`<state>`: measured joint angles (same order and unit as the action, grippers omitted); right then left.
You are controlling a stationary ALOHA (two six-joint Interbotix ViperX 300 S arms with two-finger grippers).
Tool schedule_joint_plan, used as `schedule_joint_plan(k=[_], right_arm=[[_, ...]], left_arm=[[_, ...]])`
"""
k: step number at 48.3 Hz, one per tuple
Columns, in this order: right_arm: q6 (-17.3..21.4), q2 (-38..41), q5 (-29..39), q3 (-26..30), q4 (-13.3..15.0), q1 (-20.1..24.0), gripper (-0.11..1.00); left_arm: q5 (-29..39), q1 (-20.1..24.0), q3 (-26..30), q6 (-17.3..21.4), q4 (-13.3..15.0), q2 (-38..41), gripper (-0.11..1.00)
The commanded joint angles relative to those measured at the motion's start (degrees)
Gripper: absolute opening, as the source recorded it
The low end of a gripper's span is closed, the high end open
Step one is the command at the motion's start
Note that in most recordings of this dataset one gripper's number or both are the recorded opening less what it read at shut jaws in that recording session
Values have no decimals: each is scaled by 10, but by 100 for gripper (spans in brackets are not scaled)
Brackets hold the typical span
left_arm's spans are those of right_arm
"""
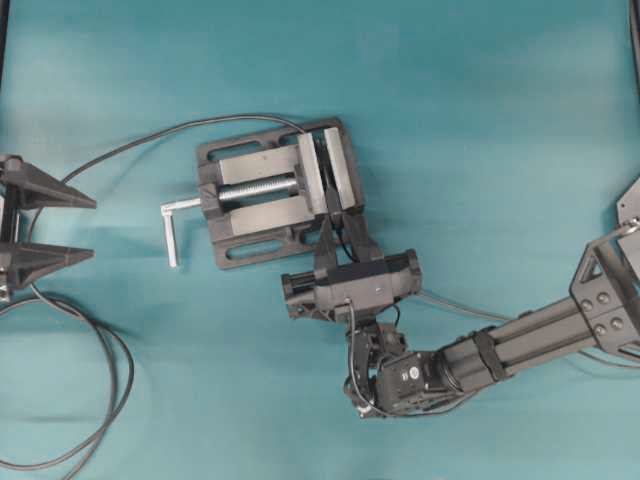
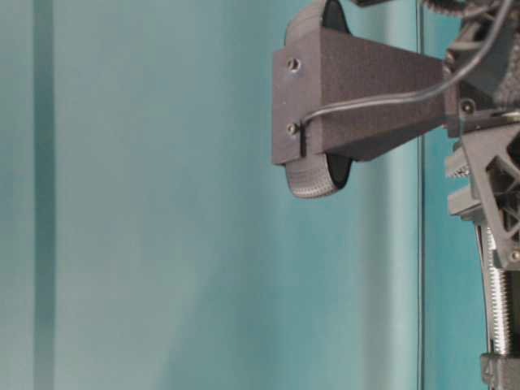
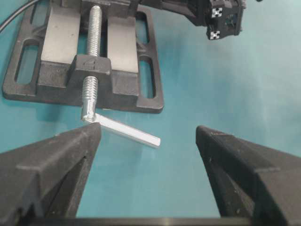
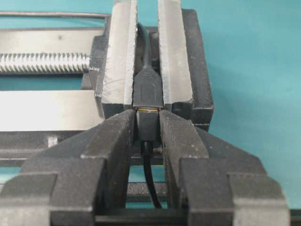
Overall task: Insert the USB cable into the fixed female connector.
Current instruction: 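Open the right gripper and release the inserted plug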
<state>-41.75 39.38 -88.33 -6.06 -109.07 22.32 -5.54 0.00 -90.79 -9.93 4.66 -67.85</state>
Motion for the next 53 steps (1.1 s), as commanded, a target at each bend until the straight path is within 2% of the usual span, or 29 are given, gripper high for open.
schedule_joint_plan(k=[1, 27, 53], right_arm=[[2, -16, 6, 2, 9, -75, 21], [2, -17, 0, 12, 9, -112, 21], [1, -16, 1, 11, 9, -111, 21]], left_arm=[[-3, -2, 6, -3, -2, 9, 98], [-2, -2, 6, -4, -2, 9, 98], [-3, -2, 6, -3, -2, 9, 98]])
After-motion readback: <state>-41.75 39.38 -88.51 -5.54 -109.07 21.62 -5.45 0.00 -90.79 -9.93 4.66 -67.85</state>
